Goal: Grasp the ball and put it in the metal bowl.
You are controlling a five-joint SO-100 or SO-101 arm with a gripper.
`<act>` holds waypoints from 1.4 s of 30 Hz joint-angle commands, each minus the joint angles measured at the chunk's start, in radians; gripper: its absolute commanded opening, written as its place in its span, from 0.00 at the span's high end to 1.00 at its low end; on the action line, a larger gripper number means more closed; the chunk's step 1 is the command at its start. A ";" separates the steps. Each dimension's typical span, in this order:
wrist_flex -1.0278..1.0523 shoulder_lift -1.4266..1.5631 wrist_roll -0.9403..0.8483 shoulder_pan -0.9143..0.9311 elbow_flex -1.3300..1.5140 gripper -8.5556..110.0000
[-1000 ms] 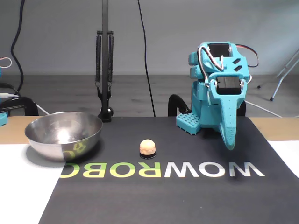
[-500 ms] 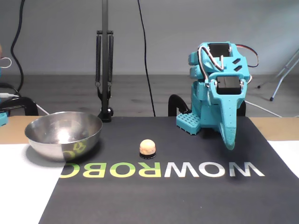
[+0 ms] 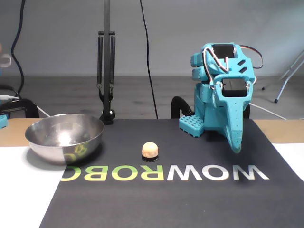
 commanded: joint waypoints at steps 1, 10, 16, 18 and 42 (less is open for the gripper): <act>0.002 -0.061 -0.006 0.020 -0.084 0.93; 0.201 -0.551 -0.006 0.077 -0.531 0.93; 0.387 -0.813 -0.006 0.120 -0.831 0.93; 0.434 -0.877 -0.008 0.127 -0.904 0.93; 0.828 -1.445 -0.666 0.288 -1.528 0.93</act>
